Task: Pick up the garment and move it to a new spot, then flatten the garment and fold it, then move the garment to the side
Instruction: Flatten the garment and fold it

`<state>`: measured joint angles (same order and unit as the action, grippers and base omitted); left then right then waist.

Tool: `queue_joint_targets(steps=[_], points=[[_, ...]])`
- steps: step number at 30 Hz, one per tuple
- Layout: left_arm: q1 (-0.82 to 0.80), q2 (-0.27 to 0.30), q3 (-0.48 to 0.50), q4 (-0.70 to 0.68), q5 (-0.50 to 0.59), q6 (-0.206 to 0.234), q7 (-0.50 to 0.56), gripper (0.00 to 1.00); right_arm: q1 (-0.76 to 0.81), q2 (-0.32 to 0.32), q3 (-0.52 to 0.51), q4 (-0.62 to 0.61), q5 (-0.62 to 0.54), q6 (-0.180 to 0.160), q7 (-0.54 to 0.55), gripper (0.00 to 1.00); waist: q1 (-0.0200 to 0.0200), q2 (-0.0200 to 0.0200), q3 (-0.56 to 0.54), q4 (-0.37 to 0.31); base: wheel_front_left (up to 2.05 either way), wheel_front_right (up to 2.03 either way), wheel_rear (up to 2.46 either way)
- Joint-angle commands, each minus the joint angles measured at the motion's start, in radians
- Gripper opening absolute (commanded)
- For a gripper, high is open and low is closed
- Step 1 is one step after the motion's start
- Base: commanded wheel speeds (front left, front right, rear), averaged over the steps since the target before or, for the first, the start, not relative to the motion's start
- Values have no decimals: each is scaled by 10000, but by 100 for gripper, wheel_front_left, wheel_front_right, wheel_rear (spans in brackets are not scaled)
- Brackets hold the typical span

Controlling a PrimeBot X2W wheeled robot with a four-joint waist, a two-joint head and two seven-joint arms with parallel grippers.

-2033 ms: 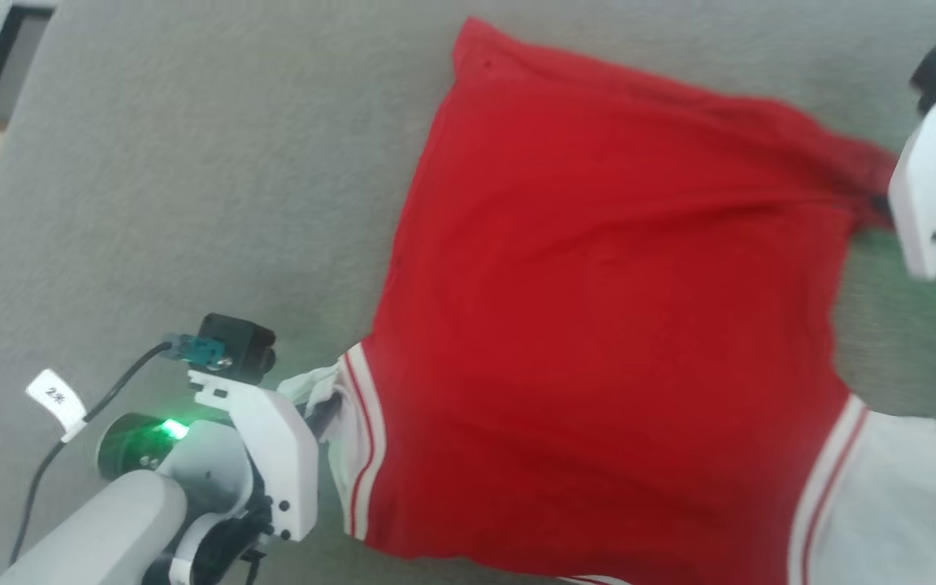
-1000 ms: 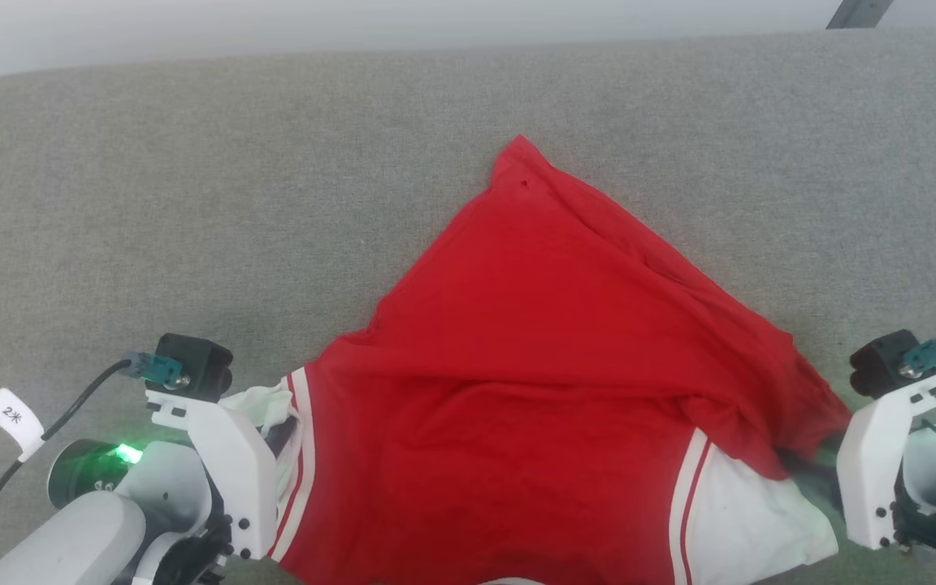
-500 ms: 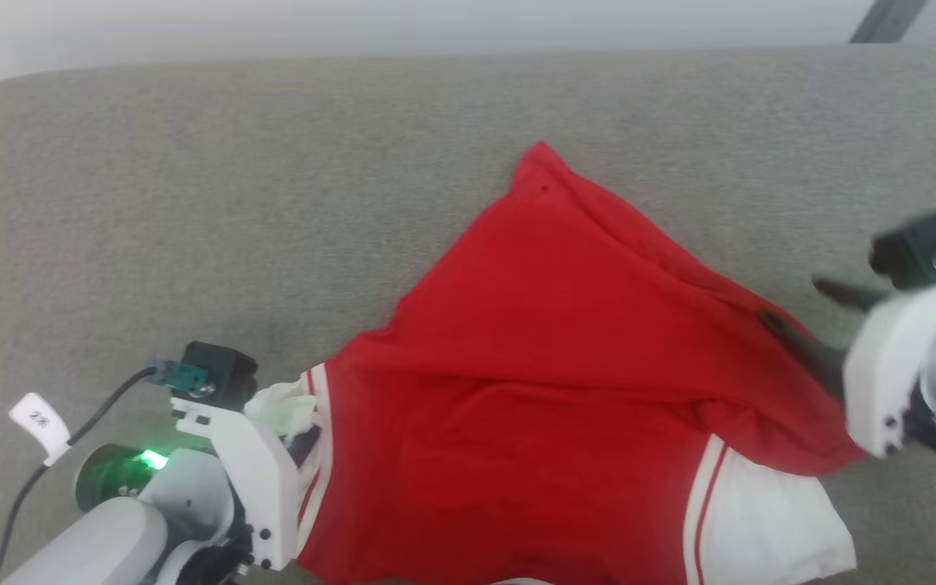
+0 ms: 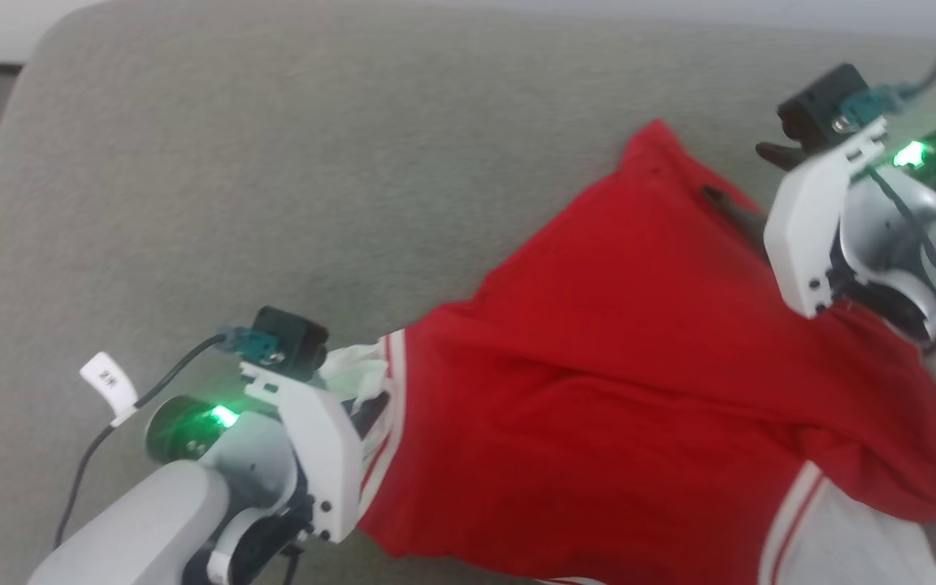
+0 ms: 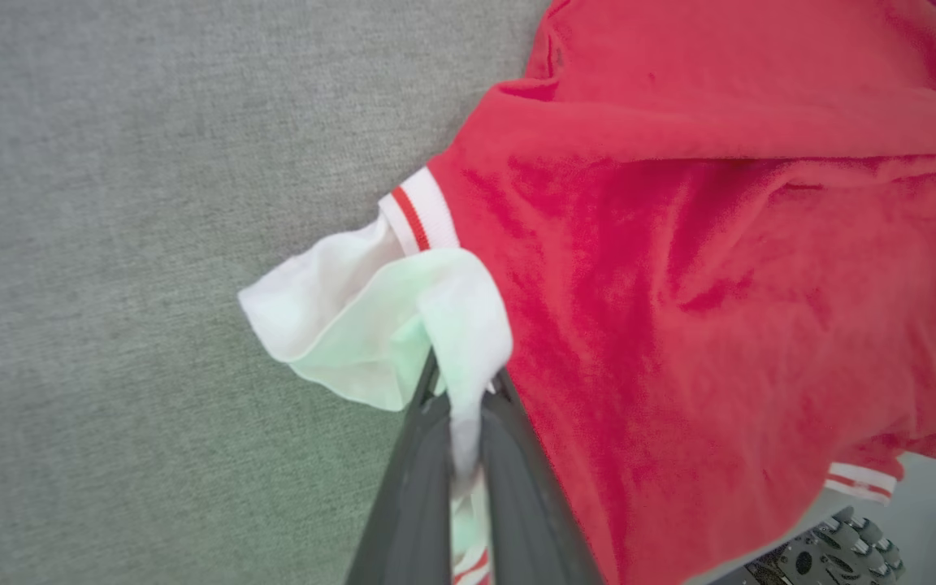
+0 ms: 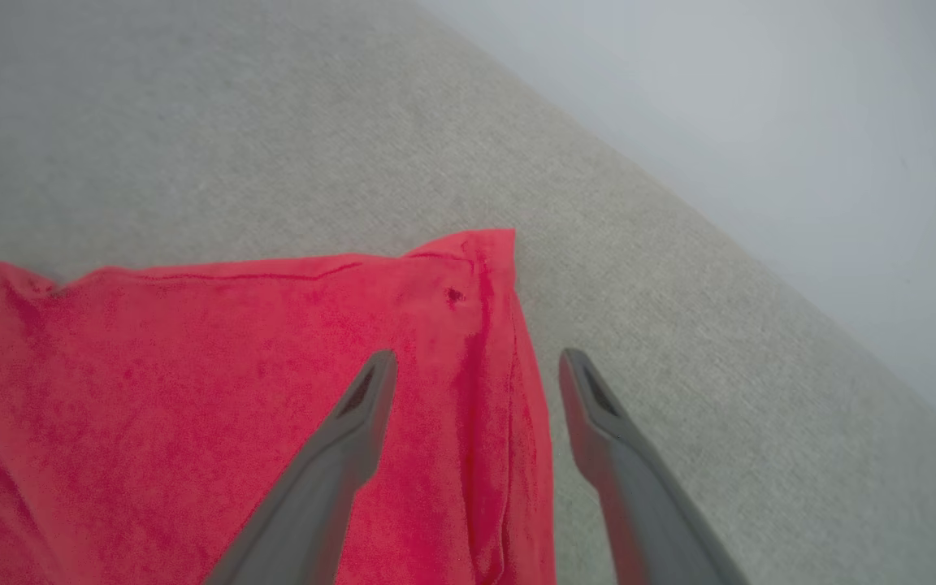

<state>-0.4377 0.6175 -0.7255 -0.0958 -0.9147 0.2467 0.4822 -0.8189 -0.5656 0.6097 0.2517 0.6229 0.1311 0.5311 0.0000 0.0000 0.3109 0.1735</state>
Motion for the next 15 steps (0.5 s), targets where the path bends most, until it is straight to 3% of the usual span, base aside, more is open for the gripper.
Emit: queue_joint_targets(steps=[1, 8, 15], points=[[-211, -120, -47, 84, 119, -83, -60, 0, -378, 52, 238, 409, 126, -7, -16, 100, 0, 0, 302, 427, 0, 0, 0], [-749, -765, -292, 599, 207, -521, -242, 0, -1950, 83, 1595, 2693, 792, -7, 530, 100, 0, 0, 789, 1279, 0, 0, 0], [-1072, -1188, -406, 1218, 176, -899, -463, 0, -2609, 85, 3096, 4173, 1494, -7, 1560, 100, 0, 0, 1140, 1833, 0, 0, 0]])
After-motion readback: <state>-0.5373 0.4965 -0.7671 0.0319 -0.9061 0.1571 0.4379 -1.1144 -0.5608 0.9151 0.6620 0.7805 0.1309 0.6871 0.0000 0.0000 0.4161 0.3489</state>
